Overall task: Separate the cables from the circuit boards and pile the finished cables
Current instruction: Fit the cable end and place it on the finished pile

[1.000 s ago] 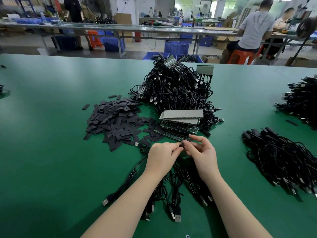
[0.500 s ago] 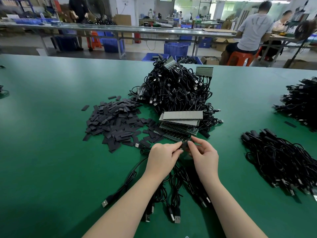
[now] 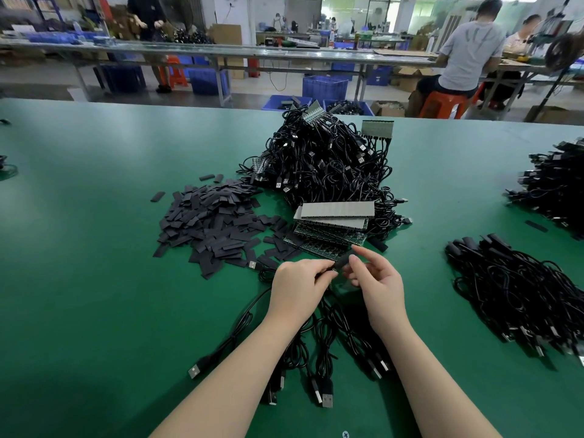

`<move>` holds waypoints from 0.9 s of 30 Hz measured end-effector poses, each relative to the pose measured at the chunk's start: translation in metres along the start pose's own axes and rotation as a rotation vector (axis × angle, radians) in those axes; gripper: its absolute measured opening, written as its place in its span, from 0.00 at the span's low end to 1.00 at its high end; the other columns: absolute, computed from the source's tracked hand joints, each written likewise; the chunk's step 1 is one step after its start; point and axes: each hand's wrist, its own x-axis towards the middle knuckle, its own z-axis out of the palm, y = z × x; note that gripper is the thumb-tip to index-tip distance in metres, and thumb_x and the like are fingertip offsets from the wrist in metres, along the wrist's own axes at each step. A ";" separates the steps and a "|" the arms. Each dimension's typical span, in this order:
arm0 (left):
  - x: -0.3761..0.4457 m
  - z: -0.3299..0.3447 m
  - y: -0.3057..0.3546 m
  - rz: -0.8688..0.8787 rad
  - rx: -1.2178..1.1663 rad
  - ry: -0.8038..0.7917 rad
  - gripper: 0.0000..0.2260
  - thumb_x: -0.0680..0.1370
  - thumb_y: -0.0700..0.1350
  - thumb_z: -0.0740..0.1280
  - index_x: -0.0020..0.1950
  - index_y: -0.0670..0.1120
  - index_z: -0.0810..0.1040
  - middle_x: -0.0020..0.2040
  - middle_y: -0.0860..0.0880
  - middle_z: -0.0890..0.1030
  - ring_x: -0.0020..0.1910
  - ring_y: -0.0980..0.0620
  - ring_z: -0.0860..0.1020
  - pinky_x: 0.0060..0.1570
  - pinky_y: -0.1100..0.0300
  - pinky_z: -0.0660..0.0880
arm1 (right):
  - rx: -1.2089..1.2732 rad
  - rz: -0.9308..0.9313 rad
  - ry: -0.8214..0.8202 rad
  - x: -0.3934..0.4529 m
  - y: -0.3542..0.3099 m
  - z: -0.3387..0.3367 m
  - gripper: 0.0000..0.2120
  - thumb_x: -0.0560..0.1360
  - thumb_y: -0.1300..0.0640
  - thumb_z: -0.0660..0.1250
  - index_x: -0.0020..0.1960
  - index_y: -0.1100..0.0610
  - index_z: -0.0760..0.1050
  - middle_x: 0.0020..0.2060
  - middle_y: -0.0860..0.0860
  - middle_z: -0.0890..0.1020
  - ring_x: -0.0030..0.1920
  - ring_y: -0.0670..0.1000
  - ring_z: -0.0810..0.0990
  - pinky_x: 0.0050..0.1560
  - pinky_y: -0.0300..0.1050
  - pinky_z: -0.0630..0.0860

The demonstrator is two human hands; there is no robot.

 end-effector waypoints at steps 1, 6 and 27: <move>0.000 0.000 0.000 0.012 0.001 0.000 0.12 0.77 0.50 0.70 0.58 0.49 0.83 0.50 0.52 0.85 0.47 0.53 0.81 0.55 0.53 0.75 | 0.022 -0.006 0.002 0.000 0.000 -0.001 0.09 0.77 0.61 0.70 0.54 0.49 0.83 0.37 0.47 0.85 0.39 0.44 0.83 0.40 0.34 0.78; 0.000 -0.003 0.003 0.027 -0.028 0.005 0.11 0.77 0.51 0.70 0.58 0.51 0.84 0.48 0.54 0.85 0.46 0.55 0.81 0.54 0.52 0.75 | 0.058 -0.001 -0.059 0.000 -0.001 -0.003 0.13 0.77 0.64 0.71 0.56 0.49 0.80 0.42 0.48 0.87 0.42 0.45 0.84 0.42 0.34 0.78; -0.002 -0.003 0.003 0.098 0.005 -0.019 0.10 0.78 0.51 0.68 0.54 0.49 0.85 0.42 0.52 0.85 0.40 0.51 0.81 0.49 0.52 0.76 | 0.067 -0.015 -0.069 0.000 -0.001 -0.006 0.10 0.75 0.65 0.72 0.54 0.54 0.81 0.37 0.46 0.85 0.42 0.46 0.84 0.44 0.35 0.79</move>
